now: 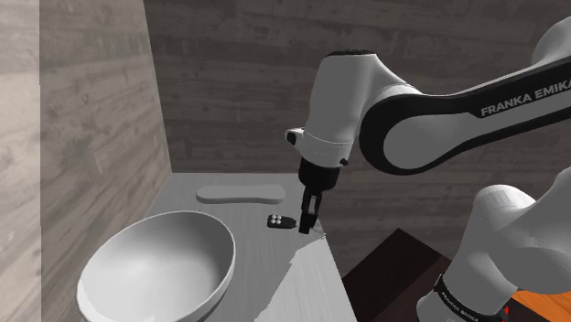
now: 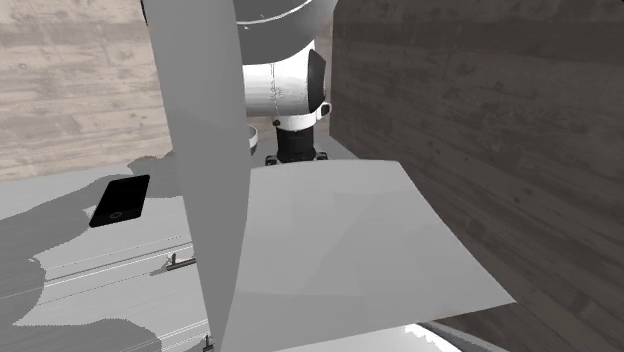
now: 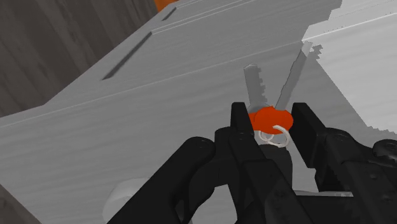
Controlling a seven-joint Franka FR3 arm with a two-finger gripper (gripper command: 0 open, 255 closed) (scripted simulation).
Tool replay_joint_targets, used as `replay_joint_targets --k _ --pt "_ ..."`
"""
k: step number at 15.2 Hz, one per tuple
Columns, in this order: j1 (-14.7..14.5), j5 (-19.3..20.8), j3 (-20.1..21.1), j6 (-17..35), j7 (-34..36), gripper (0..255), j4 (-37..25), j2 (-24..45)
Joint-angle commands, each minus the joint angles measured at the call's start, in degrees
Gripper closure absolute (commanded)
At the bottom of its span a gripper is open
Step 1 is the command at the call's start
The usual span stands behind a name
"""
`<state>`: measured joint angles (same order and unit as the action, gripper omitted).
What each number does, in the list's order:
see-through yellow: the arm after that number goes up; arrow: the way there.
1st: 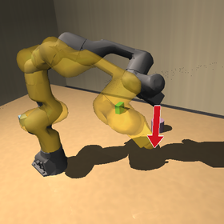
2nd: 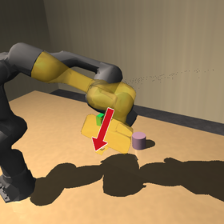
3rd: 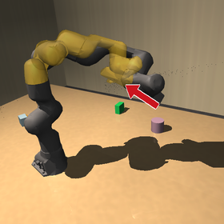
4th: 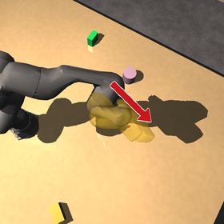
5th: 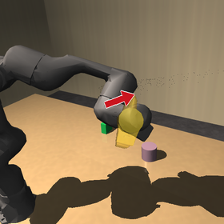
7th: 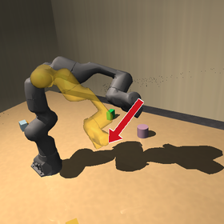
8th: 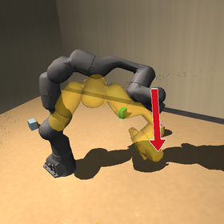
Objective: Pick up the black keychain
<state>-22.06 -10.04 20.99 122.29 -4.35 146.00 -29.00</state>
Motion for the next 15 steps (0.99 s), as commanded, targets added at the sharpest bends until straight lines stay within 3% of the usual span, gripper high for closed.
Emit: replay_joint_targets --k 1,15 --pt "0.01 0.07 -0.22 -1.33 -0.04 255 -0.77 -0.45" --pt "0.29 0.88 -1.9 -12.12 -0.23 255 -9.15 -2.87"
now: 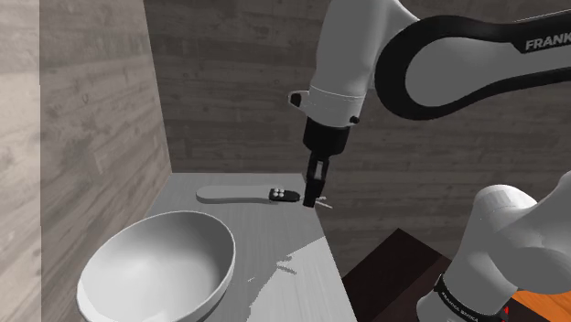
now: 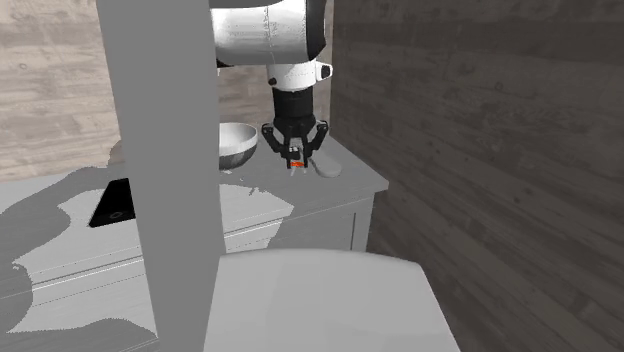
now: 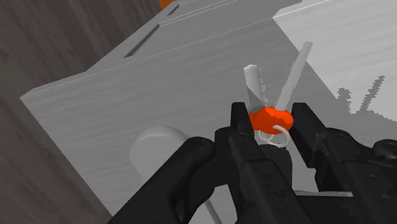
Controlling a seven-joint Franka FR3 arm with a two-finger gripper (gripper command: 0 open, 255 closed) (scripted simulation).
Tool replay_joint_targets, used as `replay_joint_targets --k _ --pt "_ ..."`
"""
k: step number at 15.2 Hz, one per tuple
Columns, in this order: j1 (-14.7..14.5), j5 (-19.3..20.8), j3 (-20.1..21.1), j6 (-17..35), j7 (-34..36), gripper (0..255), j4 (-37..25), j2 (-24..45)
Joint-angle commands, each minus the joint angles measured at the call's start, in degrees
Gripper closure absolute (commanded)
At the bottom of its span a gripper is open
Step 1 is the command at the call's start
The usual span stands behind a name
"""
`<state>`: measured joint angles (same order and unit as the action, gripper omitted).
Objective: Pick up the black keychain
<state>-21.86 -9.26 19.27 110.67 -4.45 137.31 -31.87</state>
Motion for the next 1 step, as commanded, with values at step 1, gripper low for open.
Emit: replay_joint_targets --k 1 --pt "0.09 0.1 -0.17 -0.5 -0.13 255 -0.47 0.01"
